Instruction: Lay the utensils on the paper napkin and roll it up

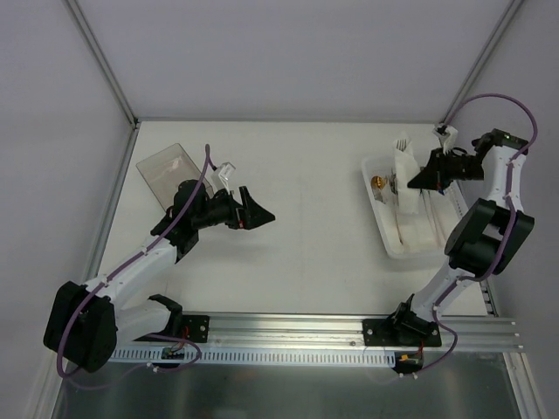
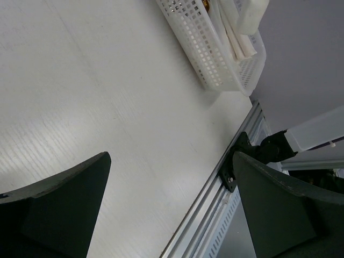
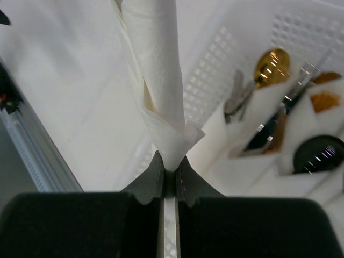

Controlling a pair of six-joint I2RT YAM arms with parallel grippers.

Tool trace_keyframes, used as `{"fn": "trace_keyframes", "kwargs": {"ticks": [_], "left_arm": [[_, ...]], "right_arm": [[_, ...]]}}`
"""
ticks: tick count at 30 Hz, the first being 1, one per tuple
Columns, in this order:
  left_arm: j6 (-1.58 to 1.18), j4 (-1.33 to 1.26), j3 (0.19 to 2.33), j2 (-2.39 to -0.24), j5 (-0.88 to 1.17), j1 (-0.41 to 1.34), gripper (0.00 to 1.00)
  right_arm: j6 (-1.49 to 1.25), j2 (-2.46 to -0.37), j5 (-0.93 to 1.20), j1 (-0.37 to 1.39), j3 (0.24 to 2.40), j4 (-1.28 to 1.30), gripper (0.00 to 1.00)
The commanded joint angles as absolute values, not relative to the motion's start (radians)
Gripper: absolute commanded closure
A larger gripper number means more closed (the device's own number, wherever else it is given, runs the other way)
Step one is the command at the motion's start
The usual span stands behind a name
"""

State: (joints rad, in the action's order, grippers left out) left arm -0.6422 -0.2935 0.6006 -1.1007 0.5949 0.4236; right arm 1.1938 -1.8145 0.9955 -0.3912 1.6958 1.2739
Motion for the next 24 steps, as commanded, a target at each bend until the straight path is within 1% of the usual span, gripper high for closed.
{"fn": "trace_keyframes", "kwargs": {"ticks": [1, 7, 17, 24], "left_arm": [[-0.621, -0.321, 0.638, -1.109, 0.617, 0.422, 0.01], [-0.623, -0.324, 0.623, -1.115, 0.588, 0.422, 0.01], [-0.637, -0.330, 0.595, -1.112, 0.554, 0.422, 0.01], [-0.646, -0.348, 0.578, -1.120, 0.554, 0.420, 0.01]], "right_arm": [[1.344, -1.818, 0.939, -0.443, 1.700, 1.657, 1.00], [1.374, -1.833, 0.888, -0.480, 1.606, 1.660, 1.00], [1.335, -1.861, 0.910, -0.477, 1.436, 1.660, 1.00], [1.309, -1.861, 0.911, -0.472, 1.365, 1.660, 1.00]]}}
